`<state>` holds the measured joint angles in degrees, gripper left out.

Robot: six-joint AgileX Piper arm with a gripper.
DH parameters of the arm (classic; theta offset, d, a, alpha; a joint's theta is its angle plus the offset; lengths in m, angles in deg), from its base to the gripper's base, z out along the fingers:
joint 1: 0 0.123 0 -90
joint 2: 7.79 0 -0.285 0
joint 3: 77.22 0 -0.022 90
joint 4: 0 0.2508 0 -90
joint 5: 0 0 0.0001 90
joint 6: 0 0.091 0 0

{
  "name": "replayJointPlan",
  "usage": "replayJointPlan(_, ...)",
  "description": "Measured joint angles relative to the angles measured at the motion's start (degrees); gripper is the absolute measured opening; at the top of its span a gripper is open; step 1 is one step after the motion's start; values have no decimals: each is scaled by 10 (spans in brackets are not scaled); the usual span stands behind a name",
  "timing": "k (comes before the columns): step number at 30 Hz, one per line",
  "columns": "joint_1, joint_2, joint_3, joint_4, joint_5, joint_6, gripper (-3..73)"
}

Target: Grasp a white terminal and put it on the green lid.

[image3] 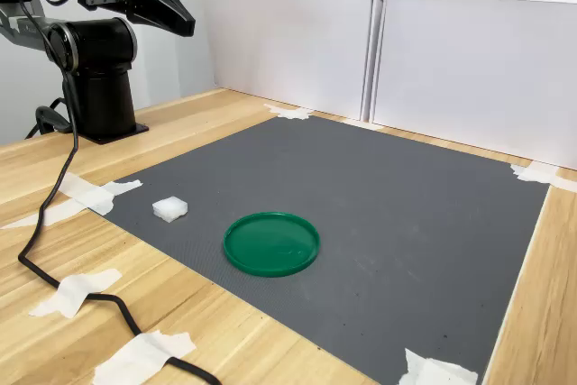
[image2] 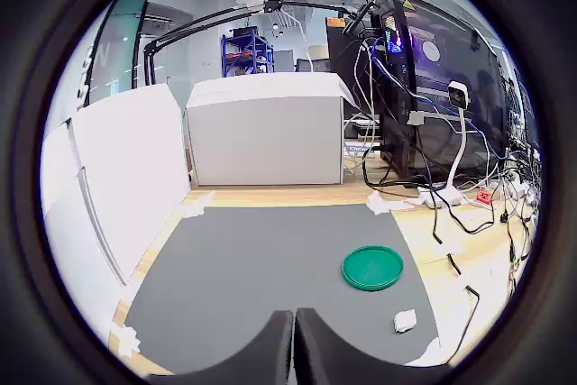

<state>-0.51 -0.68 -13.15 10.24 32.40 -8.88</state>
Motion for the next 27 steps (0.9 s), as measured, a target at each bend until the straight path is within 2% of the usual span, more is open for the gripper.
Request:
replayJointPlan(19, 0, 0, 0, 0, 0, 0, -16)
replayJointPlan(27, 0, 71, 0, 0, -28, -2, -16)
